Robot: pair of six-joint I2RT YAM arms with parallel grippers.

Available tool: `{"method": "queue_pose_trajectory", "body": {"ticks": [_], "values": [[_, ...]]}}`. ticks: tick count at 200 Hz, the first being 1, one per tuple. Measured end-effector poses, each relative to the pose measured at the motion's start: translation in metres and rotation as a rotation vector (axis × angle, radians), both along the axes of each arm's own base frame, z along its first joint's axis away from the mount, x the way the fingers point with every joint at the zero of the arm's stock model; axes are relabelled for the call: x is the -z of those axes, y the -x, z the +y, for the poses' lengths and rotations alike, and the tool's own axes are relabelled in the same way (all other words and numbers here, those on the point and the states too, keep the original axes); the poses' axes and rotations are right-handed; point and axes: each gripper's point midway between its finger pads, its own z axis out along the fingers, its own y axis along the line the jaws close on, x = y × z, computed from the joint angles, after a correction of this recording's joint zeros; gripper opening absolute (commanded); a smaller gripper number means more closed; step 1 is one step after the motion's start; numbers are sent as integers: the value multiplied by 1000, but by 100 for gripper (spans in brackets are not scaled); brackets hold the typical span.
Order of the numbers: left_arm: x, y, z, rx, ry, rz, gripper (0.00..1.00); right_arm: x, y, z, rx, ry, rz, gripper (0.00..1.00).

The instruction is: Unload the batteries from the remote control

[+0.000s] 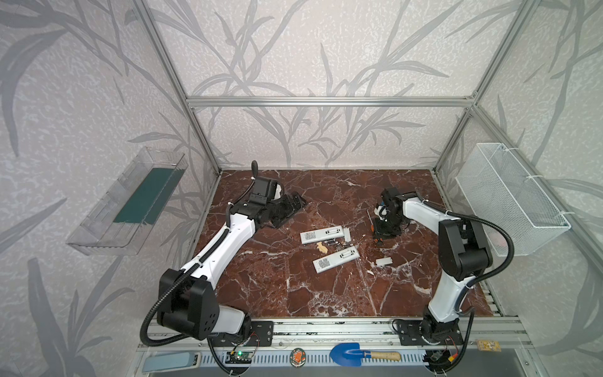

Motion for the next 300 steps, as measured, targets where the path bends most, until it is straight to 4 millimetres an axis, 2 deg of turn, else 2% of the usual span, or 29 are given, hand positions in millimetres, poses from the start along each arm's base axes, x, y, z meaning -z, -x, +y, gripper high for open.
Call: {"method": "queue_pose_trajectory", "body": {"ticks": [29,87,145,181,201,222,244,267,284,300], "values": [[1,8,13,-21,-53,-36,99,4,0,-2,-2,15,6,17],[17,19,37,-78,-135,-84,99,5,0,-5,-2,29,4,39],[7,18,52,-124,-190,-180,99,3,-1,-7,-1,36,5,55],[11,23,61,-129,-231,-222,99,-5,0,-8,1,35,0,62],[13,27,69,-141,-273,-254,99,-20,-5,-9,9,26,-35,67],[12,31,80,-160,-326,-305,99,-49,-14,-11,22,0,-125,71],[12,36,92,-190,-377,-358,99,-95,-24,-12,16,-40,-346,77],[21,45,103,-212,-427,-402,99,-134,-18,-13,-33,-79,-617,81],[29,52,111,-228,-457,-432,99,-142,-10,-13,-87,-90,-800,83],[35,58,118,-250,-479,-467,99,-131,1,-15,-139,-76,-940,89]]}}
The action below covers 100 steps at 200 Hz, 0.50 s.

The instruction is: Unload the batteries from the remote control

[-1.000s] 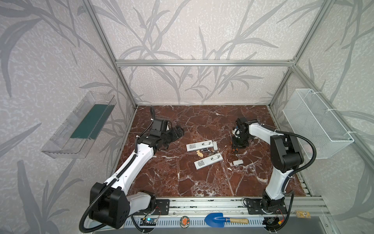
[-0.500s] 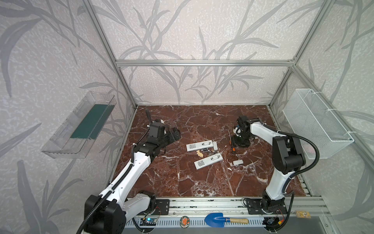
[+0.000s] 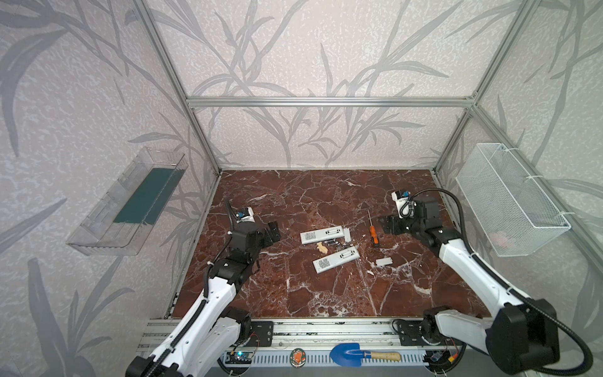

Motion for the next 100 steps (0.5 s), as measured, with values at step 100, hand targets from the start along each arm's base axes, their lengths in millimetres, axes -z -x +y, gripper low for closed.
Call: {"method": "queue_pose_trajectory", "body": {"ticks": [100], "values": [[1,15,44,-175,-141,-176,99,43,-17,-38,91,120,-215,99]]}}
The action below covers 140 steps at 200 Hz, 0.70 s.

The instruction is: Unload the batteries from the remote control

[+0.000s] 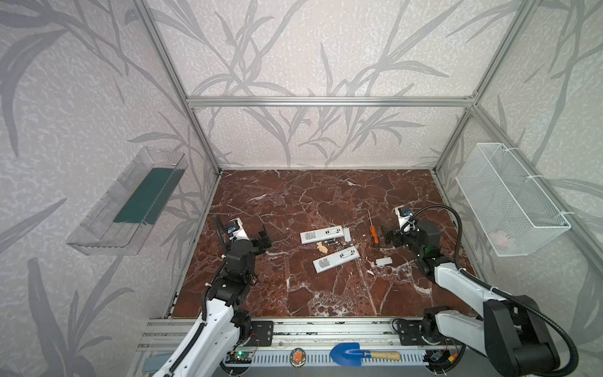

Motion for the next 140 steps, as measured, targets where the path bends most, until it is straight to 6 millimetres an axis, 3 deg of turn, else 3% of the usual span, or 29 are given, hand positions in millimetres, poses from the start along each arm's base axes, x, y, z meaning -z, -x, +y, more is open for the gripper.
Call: {"method": "queue_pose_trajectory", "body": {"ticks": [38,89,140], "values": [[7,5,9,-35,-19,7,99,24,-11,-7,15,3,28,99],[0,9,24,-84,-44,-16,99,35,-21,0,-24,-11,5,99],[15,2,41,-158,-73,30,99,40,-26,0,-37,-21,-10,99]]}}
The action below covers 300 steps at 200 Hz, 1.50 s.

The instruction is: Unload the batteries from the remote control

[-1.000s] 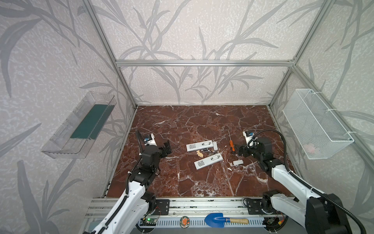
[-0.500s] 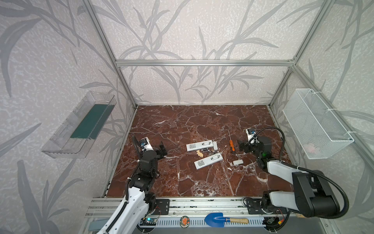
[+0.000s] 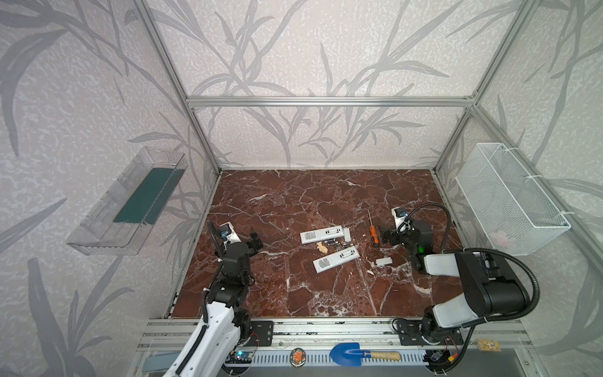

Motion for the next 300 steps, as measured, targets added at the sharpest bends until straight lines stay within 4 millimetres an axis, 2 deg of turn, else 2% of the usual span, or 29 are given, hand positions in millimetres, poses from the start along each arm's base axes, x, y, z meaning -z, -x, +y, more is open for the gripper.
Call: {"method": "queue_pose_trajectory", "body": {"ticks": [37,92,106,133,148,187,221,300], "values": [[25,-16,16,-26,-60,97,99,-1,-1,-3,13,-9,0,99],[73,-52,21,39,-133,234,99,-2,-2,-4,17,-16,-2,99],[76,-65,20,63,-136,240,99,-2,-2,-4,17,-17,-2,99],[69,-100,17,115,-137,209,99,-2,-2,-3,17,-17,-2,99],[68,-112,14,141,-141,184,99,-2,-2,-3,17,-17,-2,99],[69,-111,7,201,-134,129,99,-2,-2,-3,16,-17,-2,99],[84,-97,11,196,-121,115,99,-2,-2,-3,14,-18,-3,99],[69,-102,15,178,-126,49,99,-3,-3,-2,11,-20,-5,99]]}}
